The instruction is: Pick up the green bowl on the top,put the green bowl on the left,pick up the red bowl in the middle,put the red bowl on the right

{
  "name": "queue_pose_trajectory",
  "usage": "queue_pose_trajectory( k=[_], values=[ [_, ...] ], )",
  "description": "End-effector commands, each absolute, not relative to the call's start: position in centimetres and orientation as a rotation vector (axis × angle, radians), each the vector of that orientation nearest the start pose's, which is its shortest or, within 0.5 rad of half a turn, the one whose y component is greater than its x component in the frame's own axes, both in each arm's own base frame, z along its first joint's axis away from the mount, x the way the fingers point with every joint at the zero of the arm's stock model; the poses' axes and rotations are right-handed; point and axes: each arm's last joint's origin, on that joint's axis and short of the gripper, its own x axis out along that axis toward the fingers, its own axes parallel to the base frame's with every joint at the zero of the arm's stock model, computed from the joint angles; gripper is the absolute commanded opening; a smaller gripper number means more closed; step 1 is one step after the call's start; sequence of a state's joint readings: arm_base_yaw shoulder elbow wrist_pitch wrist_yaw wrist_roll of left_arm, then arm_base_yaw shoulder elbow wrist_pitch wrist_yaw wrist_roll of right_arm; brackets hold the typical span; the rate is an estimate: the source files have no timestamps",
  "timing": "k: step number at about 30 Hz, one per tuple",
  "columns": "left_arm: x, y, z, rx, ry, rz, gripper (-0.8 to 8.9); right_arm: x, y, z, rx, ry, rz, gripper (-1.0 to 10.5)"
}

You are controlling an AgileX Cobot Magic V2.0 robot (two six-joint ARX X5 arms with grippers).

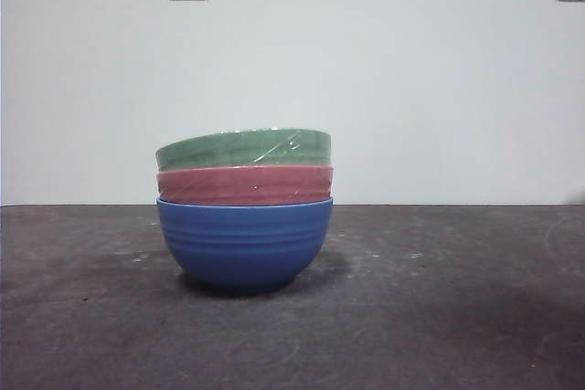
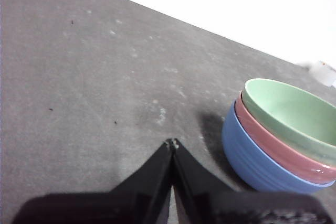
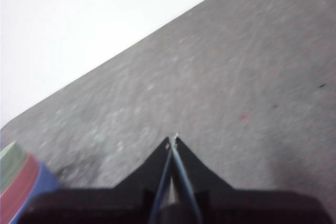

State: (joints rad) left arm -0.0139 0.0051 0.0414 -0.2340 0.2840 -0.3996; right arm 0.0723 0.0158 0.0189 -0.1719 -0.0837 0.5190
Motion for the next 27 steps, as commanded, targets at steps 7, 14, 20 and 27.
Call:
queue_pose_trajectory(
  k=[7,14,20,27],
  values=[
    [9.2,-0.9,19.0,-0.467,0.275,-0.244,-0.07,9.8,1.1,18.6,0.527,0.309,0.115,-0.1],
    [10.8,-1.0,23.5,-0.373,0.31,-0.283,-0.08,11.1,1.4,23.6,0.413,0.349,0.197,-0.1],
    [13.3,-1.4,27.4,-0.261,0.361,-0.412,-0.08,13.1,1.8,27.6,0.286,0.388,0.311,-0.1],
    [16.8,-1.9,30.0,-0.204,0.467,-0.575,-0.08,15.9,2.1,31.1,0.109,0.467,0.371,-0.1]
  ],
)
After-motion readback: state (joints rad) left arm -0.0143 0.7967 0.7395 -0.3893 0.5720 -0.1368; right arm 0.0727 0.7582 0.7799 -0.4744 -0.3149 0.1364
